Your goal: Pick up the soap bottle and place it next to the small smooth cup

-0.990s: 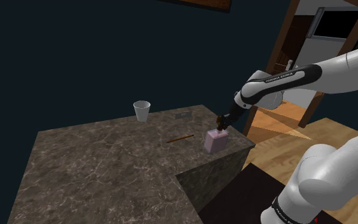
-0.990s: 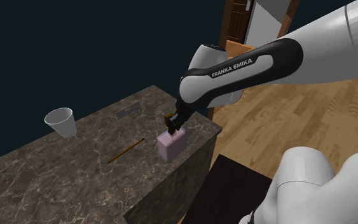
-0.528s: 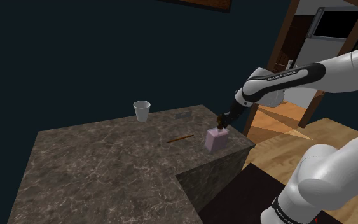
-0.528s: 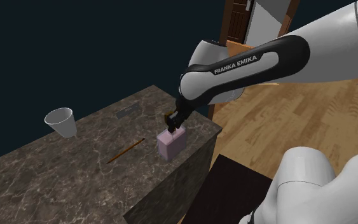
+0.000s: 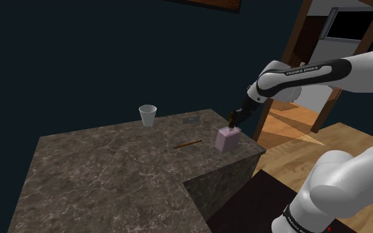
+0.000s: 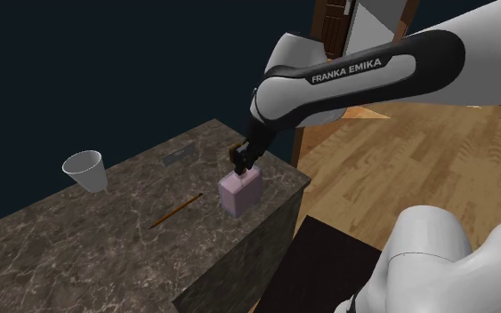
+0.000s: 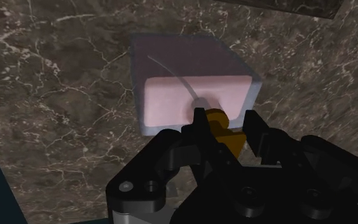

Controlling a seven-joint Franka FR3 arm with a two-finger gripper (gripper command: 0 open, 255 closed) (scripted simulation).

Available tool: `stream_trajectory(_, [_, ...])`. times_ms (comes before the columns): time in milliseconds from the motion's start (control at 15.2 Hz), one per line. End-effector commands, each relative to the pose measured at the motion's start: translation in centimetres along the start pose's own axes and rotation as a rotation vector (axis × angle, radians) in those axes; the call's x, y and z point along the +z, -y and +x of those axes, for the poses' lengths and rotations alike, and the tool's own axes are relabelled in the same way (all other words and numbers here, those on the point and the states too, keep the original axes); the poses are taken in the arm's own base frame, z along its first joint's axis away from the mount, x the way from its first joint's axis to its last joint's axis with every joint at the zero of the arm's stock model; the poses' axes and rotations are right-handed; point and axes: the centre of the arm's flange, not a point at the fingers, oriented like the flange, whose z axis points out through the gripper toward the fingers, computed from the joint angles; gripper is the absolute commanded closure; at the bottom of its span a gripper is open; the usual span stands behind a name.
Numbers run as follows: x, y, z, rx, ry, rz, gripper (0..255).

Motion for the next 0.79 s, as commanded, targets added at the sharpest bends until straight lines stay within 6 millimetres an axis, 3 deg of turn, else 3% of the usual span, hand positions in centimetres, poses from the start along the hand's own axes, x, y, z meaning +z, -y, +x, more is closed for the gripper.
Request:
stream_trajectory(0, [-1.0,0.3,0.2,0.000,0.000,0.000,255])
stream_trajectory(726, [-6.4,1.7,1.6,0.000,0.000,0.000,255])
